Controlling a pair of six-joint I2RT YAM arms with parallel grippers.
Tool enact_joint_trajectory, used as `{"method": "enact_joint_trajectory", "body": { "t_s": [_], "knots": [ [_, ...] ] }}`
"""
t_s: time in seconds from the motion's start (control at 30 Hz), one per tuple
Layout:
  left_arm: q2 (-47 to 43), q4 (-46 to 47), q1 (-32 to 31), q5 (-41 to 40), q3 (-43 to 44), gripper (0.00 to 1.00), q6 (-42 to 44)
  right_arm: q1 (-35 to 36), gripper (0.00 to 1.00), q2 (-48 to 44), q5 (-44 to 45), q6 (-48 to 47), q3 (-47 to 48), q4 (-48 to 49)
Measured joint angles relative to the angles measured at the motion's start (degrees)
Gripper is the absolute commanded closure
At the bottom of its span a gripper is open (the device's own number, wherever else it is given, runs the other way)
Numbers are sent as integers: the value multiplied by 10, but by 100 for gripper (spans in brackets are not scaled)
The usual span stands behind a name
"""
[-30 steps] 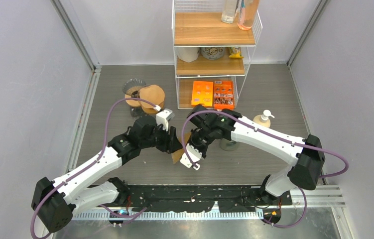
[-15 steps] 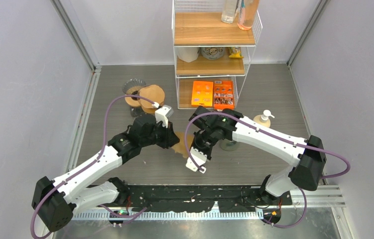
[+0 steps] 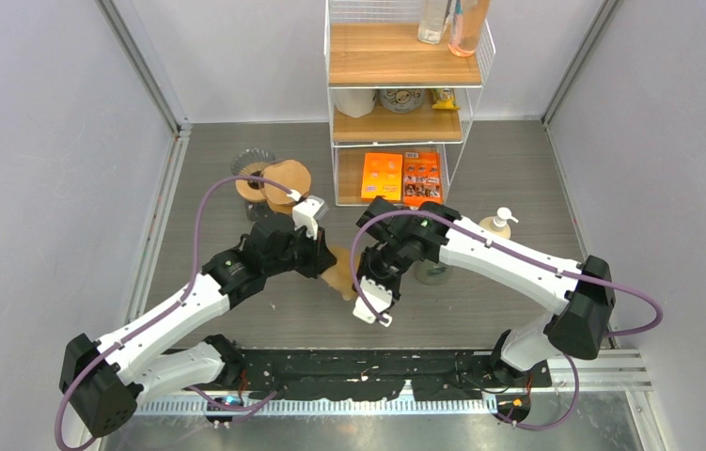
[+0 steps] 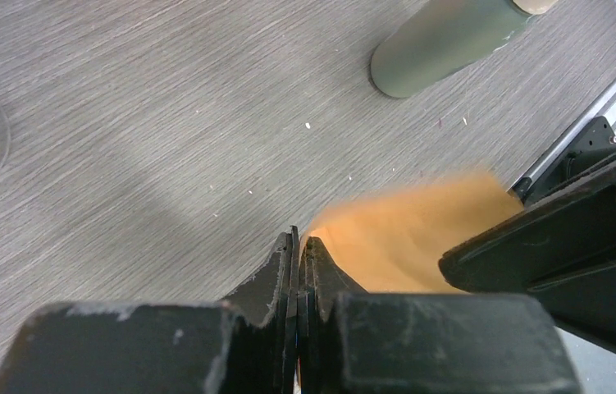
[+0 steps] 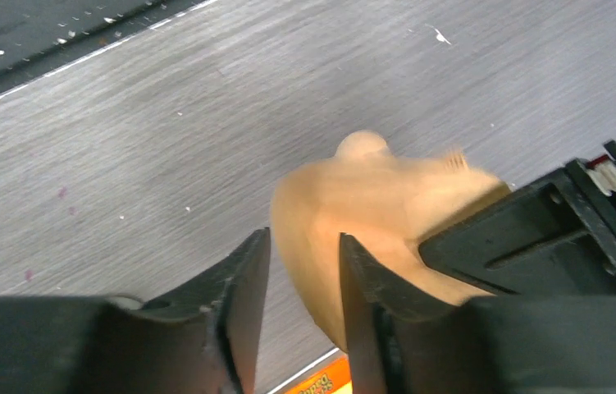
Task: Place the coffee filter in the dripper
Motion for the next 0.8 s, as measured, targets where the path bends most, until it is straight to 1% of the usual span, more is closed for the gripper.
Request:
{"method": "enact_joint_trajectory", "body": {
  "t_s": [0.03,0.13,0.17,0.23,0.27,0.3,0.33,0.4,0.43,0.47,0.57,0.67,0.8],
  "knots": [
    [0,-1,0,0,0,96,1,0,46,0,4,9,0,9],
    [0,-4,0,0,0,99,3,0,38,-7,23,31,-7,48],
    [0,-5,0,0,0,100,3,0,32,-13,33,40,-13,65],
    [0,-7,0,-1,0,100,4,0,26,-30,52,55,-22,90],
    [-1,-8,0,-3,0,100,5,0,20,-42,63,62,-28,105],
    [-2,-10,0,-5,0,100,5,0,18,-55,73,70,-33,118],
    [-4,-12,0,-9,0,100,5,0,10,-68,79,77,-37,129],
    [-10,-16,0,-16,0,100,5,0,3,-101,92,92,-52,157],
    [-14,-19,0,-22,0,100,5,0,1,-120,97,101,-62,172],
    [-19,-21,0,-28,0,100,5,0,4,-138,102,109,-73,187],
    [-44,-38,0,-58,1,100,4,-3,5,-195,116,148,-121,247],
    [-76,-61,0,-94,9,100,2,-23,4,-238,130,221,-164,319],
    [-126,-95,0,-157,32,100,-7,-77,5,-265,151,337,-201,425]
  ]
}}
